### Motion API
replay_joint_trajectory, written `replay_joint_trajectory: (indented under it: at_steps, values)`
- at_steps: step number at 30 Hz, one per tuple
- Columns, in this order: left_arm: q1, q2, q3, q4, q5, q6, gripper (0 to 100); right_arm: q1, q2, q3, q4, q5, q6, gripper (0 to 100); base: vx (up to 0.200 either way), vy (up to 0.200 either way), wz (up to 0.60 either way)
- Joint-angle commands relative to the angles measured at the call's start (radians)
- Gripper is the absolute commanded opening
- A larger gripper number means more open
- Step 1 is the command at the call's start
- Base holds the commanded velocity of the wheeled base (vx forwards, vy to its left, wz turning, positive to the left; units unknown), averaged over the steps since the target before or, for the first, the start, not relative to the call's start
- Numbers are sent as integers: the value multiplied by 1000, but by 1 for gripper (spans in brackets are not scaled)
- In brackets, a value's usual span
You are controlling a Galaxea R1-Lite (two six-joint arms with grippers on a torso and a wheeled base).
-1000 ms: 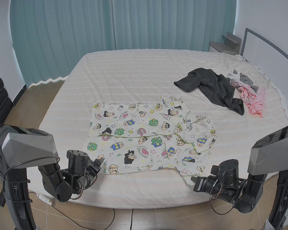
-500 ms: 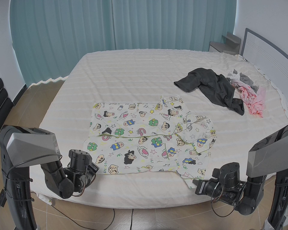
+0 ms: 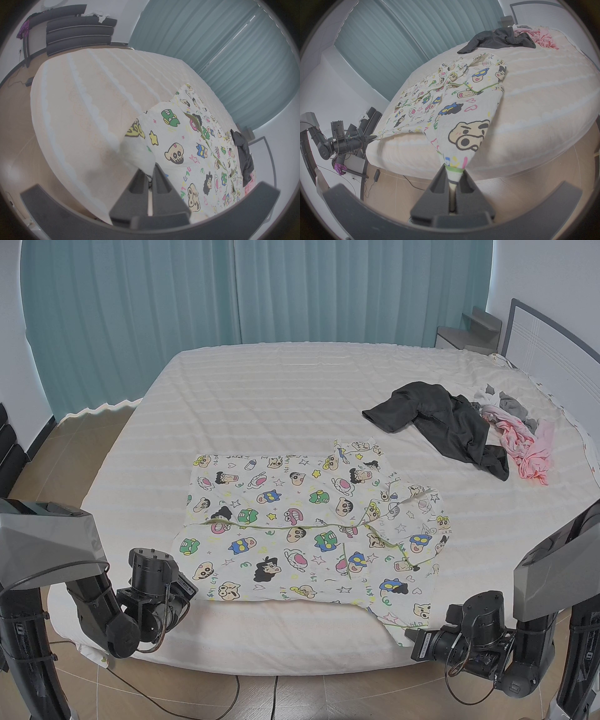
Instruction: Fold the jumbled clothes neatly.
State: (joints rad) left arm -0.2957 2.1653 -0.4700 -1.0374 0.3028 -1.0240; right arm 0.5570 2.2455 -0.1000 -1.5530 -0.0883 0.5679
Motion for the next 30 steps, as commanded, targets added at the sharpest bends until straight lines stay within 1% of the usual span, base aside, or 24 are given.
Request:
replay_joint_trajectory:
  at_steps: [1, 7, 18, 24, 30]
  values:
    - [-5, -38, 39, 0, 2, 25, 0, 3, 3, 14, -13, 1, 0, 0, 0, 0, 0]
    - [-6, -48, 93, 2, -2, 65, 0, 4, 0, 33, -13, 2, 1, 0, 0, 0, 0]
    - [-8, -64, 111, 0, -7, 62, 0, 12, -27, 52, -15, -1, 3, 0, 0, 0, 0]
    - [-11, -85, 119, 2, -5, 68, 0, 12, -61, 59, -15, -1, 6, 0, 200, 0, 0]
    - [-22, -140, 139, 8, -7, 70, 0, 9, -96, 60, -13, -1, 4, 0, 0, 0, 0]
